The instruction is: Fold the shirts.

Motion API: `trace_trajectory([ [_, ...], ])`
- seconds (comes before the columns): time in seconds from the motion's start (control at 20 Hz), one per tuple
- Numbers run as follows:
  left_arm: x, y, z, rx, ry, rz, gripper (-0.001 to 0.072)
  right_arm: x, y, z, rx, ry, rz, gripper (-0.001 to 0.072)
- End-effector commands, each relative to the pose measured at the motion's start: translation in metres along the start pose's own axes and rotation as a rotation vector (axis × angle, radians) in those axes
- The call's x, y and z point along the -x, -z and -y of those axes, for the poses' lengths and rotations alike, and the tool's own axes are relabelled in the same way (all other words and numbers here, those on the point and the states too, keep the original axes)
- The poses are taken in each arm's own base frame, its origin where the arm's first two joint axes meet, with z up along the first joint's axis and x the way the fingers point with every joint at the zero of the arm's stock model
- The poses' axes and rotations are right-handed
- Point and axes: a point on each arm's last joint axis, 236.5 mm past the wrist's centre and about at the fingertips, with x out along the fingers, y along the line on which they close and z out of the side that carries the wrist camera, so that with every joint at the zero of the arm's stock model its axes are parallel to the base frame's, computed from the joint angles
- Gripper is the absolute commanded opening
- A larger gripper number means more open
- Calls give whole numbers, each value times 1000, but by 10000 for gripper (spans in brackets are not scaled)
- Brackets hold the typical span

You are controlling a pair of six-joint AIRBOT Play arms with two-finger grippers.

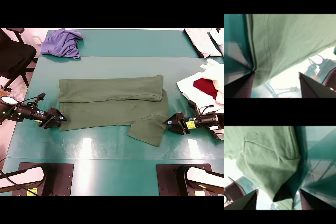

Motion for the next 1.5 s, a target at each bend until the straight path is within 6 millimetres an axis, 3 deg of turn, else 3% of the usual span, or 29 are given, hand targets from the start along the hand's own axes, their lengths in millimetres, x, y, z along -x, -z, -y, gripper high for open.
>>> trace_trajectory([
  [0.0, 2, 8, -8, -23, -37, -27, 645, 9, -5, 6, -10, 9, 47, 592],
  [0.25, 25, 5, 3, -83, -82, 43, 644, 47, -16, 23, -60, 10, 186, 592],
  [0.4, 31, -1, -5, -89, -134, 72, 645, 53, -20, 27, -75, 9, 215, 592],
  [0.75, 13, 10, -20, -46, -141, 64, 644, 19, -15, 12, -1, 27, 110, 591],
  [0.9, 0, 14, -19, -45, -123, 69, 644, 3, -17, -6, 16, -16, 86, 588],
  [0.95, -5, 14, -16, -55, -116, 68, 589, 0, -17, -11, 25, -24, 81, 585],
  [1.0, -7, 13, -13, -62, -114, 74, 452, -3, -13, -13, 36, -21, 64, 581],
  [1.1, -10, 7, -4, -88, -92, 95, 306, -8, -4, -19, 51, -28, 19, 579],
  [1.2, -11, 7, 2, -86, -70, 97, 63, -11, 7, -24, 61, -38, -29, 579],
  [1.25, -11, 9, 3, -95, -68, 90, 23, -13, 11, -26, 60, -41, -47, 578],
  [1.35, -11, 12, 4, -104, -62, 74, 22, -19, 15, -28, 78, -26, -66, 576],
  [1.45, -12, 15, 5, -104, -58, 66, 23, -27, 4, -28, 103, 5, -23, 509],
])
